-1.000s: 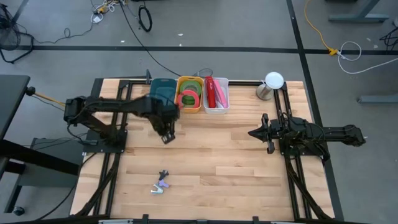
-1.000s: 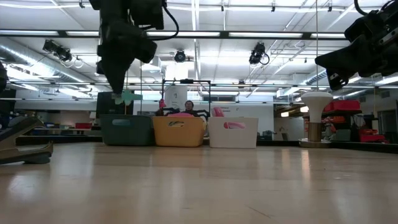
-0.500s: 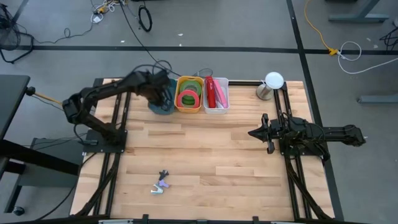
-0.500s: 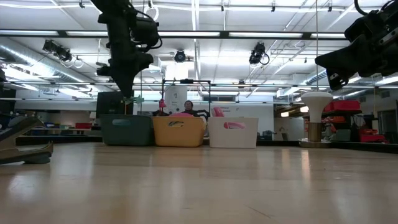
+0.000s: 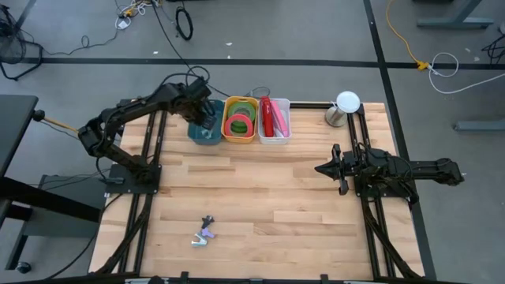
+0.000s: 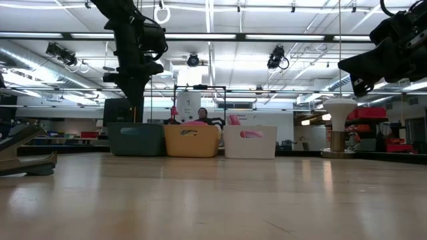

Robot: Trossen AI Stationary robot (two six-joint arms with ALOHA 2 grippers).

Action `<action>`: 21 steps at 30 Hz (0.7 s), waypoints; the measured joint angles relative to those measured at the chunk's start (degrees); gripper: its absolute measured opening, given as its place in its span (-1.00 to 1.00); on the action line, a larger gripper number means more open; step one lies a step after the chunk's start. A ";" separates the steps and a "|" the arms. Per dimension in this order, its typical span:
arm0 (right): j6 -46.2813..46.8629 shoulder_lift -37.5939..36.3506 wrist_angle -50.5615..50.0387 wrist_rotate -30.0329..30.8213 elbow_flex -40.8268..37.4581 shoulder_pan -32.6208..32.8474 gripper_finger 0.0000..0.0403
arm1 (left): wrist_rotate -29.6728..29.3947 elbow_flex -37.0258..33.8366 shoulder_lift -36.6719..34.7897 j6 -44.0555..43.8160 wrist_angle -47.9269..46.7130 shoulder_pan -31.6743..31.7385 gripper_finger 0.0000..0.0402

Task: Pick and place Stapler, Stapler remover, tape
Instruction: Put the black staple remover into the blue bin

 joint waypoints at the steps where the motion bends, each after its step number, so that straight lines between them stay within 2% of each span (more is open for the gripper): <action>1: 0.00 0.00 0.00 0.00 0.00 0.00 -0.97 | -0.15 0.00 0.00 -0.06 -0.02 0.00 -0.53; 5: 0.01 0.00 0.00 0.00 0.00 0.00 -0.97 | 0.63 0.00 0.00 -0.01 -0.02 -0.15 -0.28; 10: 0.00 0.00 0.00 0.00 0.00 0.02 -0.97 | 7.21 0.00 0.02 -0.14 -0.02 -1.23 -0.10; 17: 0.00 0.00 0.00 0.00 0.00 0.00 -0.97 | 13.36 0.02 -0.35 -2.56 -0.07 -8.99 -0.08; 21: 0.00 0.00 0.00 0.02 0.00 0.00 -0.97 | 15.35 0.02 -0.35 -8.36 -0.66 -15.19 -0.11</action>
